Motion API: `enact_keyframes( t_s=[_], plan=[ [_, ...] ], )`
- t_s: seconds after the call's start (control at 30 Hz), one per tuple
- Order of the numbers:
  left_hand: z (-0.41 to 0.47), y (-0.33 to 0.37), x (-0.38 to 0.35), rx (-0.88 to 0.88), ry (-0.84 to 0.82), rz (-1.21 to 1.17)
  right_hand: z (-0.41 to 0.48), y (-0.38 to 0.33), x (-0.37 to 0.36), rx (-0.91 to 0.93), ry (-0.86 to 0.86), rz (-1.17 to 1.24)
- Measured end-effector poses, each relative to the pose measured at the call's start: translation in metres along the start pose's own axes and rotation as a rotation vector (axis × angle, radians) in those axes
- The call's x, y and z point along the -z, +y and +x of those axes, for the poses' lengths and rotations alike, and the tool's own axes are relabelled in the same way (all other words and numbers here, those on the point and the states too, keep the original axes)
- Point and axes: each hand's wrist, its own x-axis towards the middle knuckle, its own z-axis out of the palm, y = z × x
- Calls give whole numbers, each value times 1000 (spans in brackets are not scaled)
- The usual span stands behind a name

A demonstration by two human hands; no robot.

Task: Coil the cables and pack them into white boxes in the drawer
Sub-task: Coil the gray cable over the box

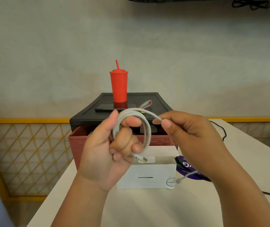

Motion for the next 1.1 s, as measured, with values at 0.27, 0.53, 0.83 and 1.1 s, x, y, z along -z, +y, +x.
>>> enact_keyframes(
  t_s=[0.27,0.53,0.83,1.1],
  plan=[
    [-5,8,9,-109,222,-121,-2,-4,-11,-69,-256,-161],
    [0,0,-4,-313,453,220,-5,-9,-15,-128,-437,-286],
    [2,-21,-8,-294,366,723,-11,-10,-21,-235,-626,-310],
    [-3,-26,-4,-58,262,1302,-10,-11,-6,-158,-661,-381]
  ],
)
